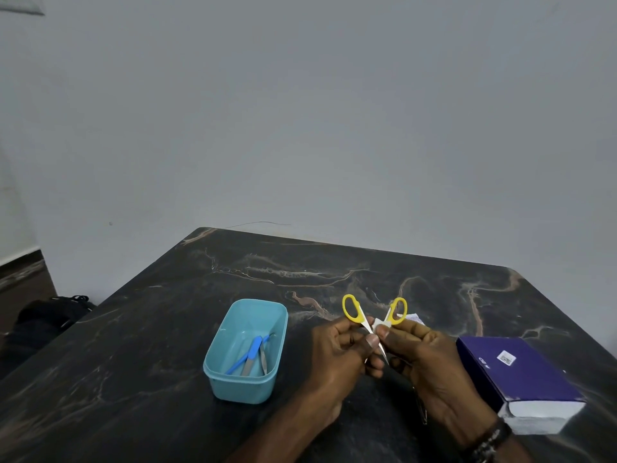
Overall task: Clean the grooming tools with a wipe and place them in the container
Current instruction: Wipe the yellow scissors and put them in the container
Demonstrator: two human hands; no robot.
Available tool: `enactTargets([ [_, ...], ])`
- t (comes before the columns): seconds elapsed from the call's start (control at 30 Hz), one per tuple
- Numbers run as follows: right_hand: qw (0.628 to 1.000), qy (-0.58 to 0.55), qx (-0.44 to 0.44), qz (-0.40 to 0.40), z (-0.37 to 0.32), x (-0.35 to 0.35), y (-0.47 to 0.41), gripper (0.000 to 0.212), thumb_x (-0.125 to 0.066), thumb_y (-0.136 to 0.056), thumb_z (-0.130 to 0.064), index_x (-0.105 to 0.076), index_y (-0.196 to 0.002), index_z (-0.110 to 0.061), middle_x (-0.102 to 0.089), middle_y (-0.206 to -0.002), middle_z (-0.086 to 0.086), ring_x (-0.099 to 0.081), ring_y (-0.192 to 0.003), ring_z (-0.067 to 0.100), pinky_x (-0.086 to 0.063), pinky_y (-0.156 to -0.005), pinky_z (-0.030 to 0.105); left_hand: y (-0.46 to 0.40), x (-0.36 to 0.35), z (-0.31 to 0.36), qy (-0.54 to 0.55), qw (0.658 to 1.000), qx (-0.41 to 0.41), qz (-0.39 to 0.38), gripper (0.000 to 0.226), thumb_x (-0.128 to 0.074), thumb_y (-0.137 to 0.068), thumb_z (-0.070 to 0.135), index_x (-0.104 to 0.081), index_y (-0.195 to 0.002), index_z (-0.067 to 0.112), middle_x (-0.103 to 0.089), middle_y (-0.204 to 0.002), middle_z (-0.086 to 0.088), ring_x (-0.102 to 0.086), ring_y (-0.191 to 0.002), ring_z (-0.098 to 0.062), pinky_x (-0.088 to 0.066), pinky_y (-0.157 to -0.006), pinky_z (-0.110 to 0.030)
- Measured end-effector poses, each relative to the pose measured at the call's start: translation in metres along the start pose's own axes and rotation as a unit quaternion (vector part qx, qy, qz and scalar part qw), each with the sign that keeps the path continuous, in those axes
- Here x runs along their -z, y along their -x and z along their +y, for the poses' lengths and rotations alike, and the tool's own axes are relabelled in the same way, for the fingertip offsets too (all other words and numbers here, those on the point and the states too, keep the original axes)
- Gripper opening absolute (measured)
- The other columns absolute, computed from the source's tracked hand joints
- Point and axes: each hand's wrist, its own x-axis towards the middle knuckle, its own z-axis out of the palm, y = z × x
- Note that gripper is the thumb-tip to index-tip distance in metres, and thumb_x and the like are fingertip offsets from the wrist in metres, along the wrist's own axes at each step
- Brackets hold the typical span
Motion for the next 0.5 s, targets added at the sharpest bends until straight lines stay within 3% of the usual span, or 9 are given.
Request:
enactTargets([
  [0.17,1.0,-0.016,0.02,0.017,0.0033,0.0004,0.0,0.037,-0.078,-0.068,-0.017,-0.074,-0.1,0.002,-0.074,-0.094,0.022,-0.052,-0.076,0.033,-0.039,-0.075,0.047,-0.0011,-0.0031,-0.0024,0.008,1.0,0.002,0.002,0.016,-0.063,-0.089,-0.003,-0.069,-0.1,0.007,-0.067,-0.061,-0.01,-0.058,-0.047,-0.015,-0.052,-0.047,-0.026],
  [0.3,0.999,0.029,-0.022,-0.011,0.0016,-0.0009,0.001,0.04,-0.077,-0.065,-0.019,-0.073,-0.098,0.004,-0.073,-0.074,0.013,-0.06,-0.055,0.016,-0.046,-0.059,0.03,-0.0027,0.0027,-0.0028,0.004,1.0,0.002,0.011,0.013,-0.069,-0.086,0.001,-0.069,-0.098,0.006,-0.067,-0.062,-0.01,-0.057,-0.046,-0.014,-0.052,-0.046,-0.027],
  [0.5,0.998,0.002,0.034,0.055,0.0017,0.0015,-0.0001,0.035,-0.078,-0.065,-0.017,-0.075,-0.095,0.001,-0.076,-0.095,0.019,-0.062,-0.078,0.028,-0.04,-0.074,0.042,-0.003,-0.0016,-0.0047,-0.001,1.0,-0.001,0.0,0.014,-0.062,-0.089,-0.003,-0.068,-0.099,0.005,-0.067,-0.063,-0.011,-0.058,-0.046,-0.015,-0.052,-0.047,-0.027],
])
